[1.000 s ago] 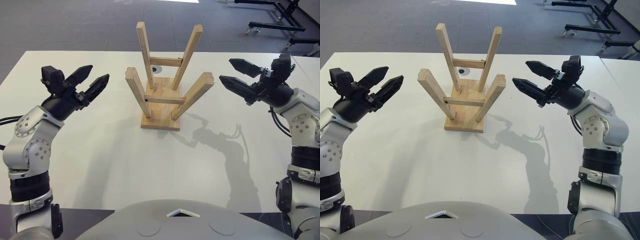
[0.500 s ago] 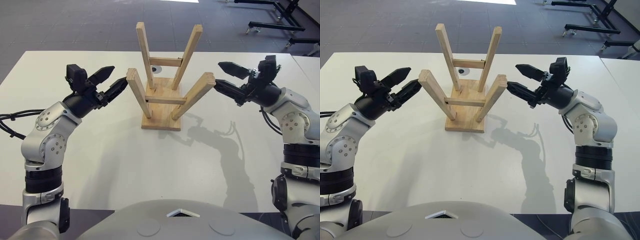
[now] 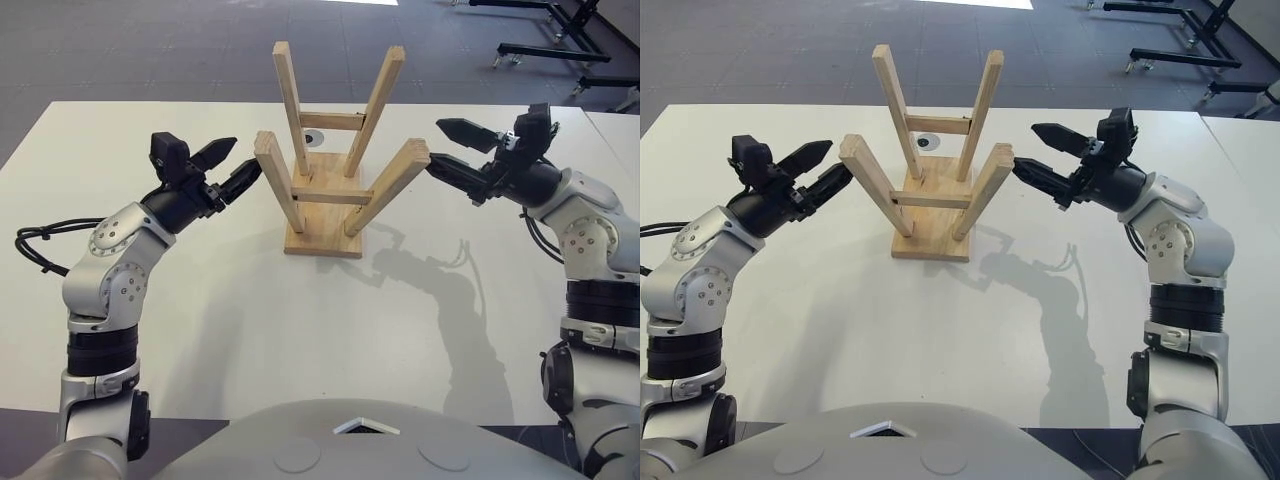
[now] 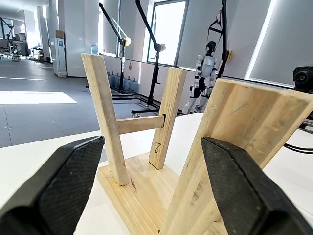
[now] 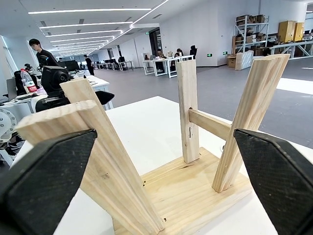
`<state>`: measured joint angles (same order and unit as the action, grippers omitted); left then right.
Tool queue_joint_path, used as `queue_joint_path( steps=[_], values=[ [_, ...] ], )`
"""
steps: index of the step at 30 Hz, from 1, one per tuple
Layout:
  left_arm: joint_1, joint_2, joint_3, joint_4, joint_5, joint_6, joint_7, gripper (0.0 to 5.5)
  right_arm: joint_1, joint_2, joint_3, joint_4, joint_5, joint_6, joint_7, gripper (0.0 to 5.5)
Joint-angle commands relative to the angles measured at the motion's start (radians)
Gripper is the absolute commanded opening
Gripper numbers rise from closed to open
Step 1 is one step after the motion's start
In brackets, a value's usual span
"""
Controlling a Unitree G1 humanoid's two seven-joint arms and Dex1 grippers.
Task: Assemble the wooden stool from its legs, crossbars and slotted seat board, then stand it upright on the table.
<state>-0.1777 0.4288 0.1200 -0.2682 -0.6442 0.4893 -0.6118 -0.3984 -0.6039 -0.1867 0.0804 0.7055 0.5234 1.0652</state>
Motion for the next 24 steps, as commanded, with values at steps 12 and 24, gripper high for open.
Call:
queue_joint_path(
  steps=[12,24],
  values=[
    [-0.017,-0.012,0.007,0.031,0.022,-0.033,-0.034,3.64,-0.112,-0.052,0.045,0.149,-0.156,-0.118,0.064,5.17],
    [0.031,0.058,0.200,0.002,0.000,-0.041,0.000,3.64,-0.028,0.058,0.150,-0.076,-0.125,-0.082,0.019,5.17]
  ],
)
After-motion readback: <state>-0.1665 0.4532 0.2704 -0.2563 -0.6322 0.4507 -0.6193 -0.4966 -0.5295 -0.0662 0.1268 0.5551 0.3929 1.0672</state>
